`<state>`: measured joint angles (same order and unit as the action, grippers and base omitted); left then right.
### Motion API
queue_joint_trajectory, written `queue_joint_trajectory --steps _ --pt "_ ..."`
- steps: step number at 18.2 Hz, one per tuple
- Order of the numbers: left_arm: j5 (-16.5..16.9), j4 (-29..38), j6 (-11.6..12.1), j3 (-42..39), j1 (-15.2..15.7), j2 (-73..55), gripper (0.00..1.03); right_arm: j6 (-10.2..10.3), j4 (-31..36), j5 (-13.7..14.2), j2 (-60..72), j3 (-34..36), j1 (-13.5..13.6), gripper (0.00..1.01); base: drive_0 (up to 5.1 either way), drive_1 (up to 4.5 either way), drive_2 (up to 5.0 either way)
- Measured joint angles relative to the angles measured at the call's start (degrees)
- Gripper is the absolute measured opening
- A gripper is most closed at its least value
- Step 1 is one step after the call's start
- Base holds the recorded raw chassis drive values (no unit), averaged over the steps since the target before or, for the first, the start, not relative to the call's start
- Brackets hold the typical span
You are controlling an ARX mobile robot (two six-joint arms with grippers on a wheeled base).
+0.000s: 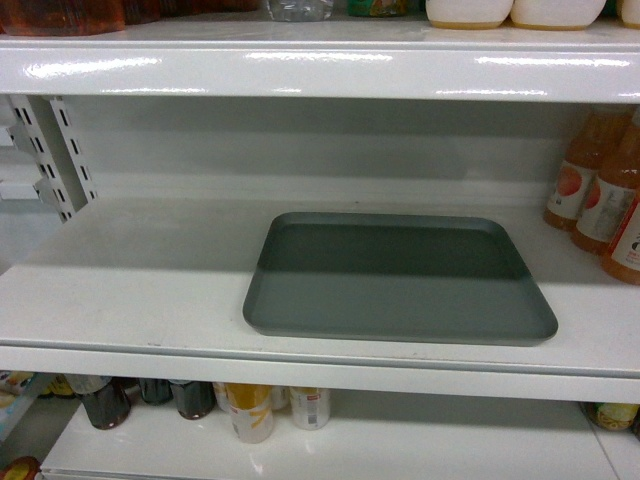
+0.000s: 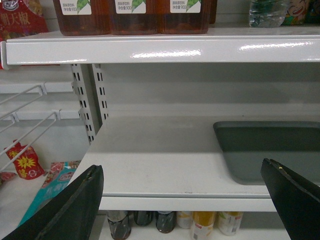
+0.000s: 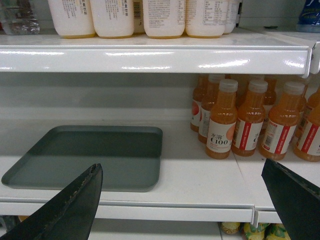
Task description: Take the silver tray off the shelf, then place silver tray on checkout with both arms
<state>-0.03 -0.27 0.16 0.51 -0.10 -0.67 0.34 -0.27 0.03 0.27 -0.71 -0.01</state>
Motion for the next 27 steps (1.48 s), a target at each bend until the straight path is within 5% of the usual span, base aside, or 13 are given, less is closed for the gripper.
queue_joint_trajectory --steps 10,11,12,13,14,15,17,19,22,27 --pt "0.0 0.0 0.0 0.0 0.0 0.0 0.98 0.0 0.0 0.0 0.0 0.0 0.0 0.98 0.0 0.0 0.0" --pt "-2.1 -2.3 -0.6 0.5 -0.7 -0.7 0.98 -0.8 -3.7 -2.8 1.0 -1.0 -1.0 0.98 0.0 0.0 0.0" --pt "-15.3 -10.7 -4.0 4.9 -6.4 -8.2 0.98 -2.8 -7.5 -9.7 8.1 -3.3 -3.0 0.98 0.0 0.0 0.0" --pt "-23.8 -7.3 -6.0 7.5 -8.4 -19.5 0.98 -3.7 -4.1 -12.0 16.1 -4.2 -2.6 0.98 0.0 0.0 0.0" --pt "-29.3 -2.1 -5.9 8.9 -7.0 -29.1 0.98 -4.4 0.5 -12.0 22.1 -4.2 -1.4 0.98 0.0 0.0 0.0" --pt "-27.6 2.9 -6.0 10.2 -5.1 -38.0 0.98 -4.1 5.1 -11.5 29.4 -4.7 -1.5 0.98 0.0 0.0 0.0" --pt "-17.2 12.7 -5.9 15.0 -5.5 -56.3 0.98 -1.6 14.9 -11.9 45.0 -5.6 -0.9 0.98 0.0 0.0 0.0" --pt "-11.8 18.5 -5.9 19.1 -6.8 -70.2 0.98 -1.1 22.8 -10.6 57.8 -8.0 0.5 0.98 0.0 0.0 0.0" --pt "-8.3 23.3 -8.6 26.7 -9.6 -87.1 0.98 -0.8 32.4 -9.7 74.2 -12.5 1.5 0.98 0.0 0.0 0.0" --pt "-5.7 24.3 -12.3 39.3 -13.3 -106.2 0.98 -0.8 37.7 -10.3 92.5 -21.3 1.5 0.98 0.0 0.0 0.0"
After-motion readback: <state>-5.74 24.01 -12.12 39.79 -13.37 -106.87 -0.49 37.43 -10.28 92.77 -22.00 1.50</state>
